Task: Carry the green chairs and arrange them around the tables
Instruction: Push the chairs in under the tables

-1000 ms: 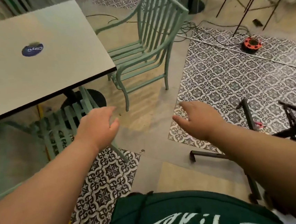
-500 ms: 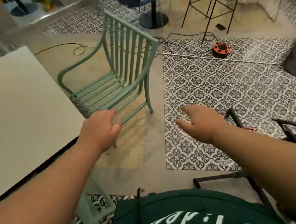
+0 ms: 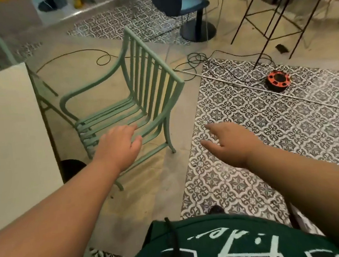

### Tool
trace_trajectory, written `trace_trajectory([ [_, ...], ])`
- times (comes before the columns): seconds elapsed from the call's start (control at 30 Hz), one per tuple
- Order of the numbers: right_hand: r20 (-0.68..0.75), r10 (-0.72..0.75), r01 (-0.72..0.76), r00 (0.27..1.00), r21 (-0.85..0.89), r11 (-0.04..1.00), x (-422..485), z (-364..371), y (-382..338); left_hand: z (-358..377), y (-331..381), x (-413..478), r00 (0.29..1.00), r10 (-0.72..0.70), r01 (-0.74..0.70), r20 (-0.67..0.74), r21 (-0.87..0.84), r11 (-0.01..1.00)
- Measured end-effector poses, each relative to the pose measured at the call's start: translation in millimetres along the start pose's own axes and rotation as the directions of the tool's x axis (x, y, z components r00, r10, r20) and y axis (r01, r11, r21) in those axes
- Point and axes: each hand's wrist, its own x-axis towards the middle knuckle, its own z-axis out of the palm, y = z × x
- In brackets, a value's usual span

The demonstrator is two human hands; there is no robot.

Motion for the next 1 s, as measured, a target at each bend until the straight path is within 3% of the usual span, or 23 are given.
trace_trajectory([
  [0.17,0.047,-0.119,0.123,0.992,-0.086,0.989,73,-42,52,3,33,46,0.992,-0.129,0.128,-0.008,-0.077,0.989],
  [0.37,0.073,-0.231,0.237,0.97,-0.075,0.969,172,-71,73,-7,22,101,0.958,-0.285,0.283,-0.02,-0.073,0.956],
  [0.77,0.125,-0.4,0.414,0.908,-0.122,0.902,359,-119,108,-16,21,222,0.886,-0.463,0.464,0.023,-0.073,0.883],
  [0.93,0.215,-0.534,0.566,0.818,-0.132,0.814,438,-139,119,-8,41,247,0.785,-0.619,0.615,-0.004,-0.106,0.781],
  [1.0,0.24,-0.607,0.647,0.758,-0.153,0.747,470,-153,122,-3,56,255,0.705,-0.709,0.699,-0.029,-0.142,0.701],
])
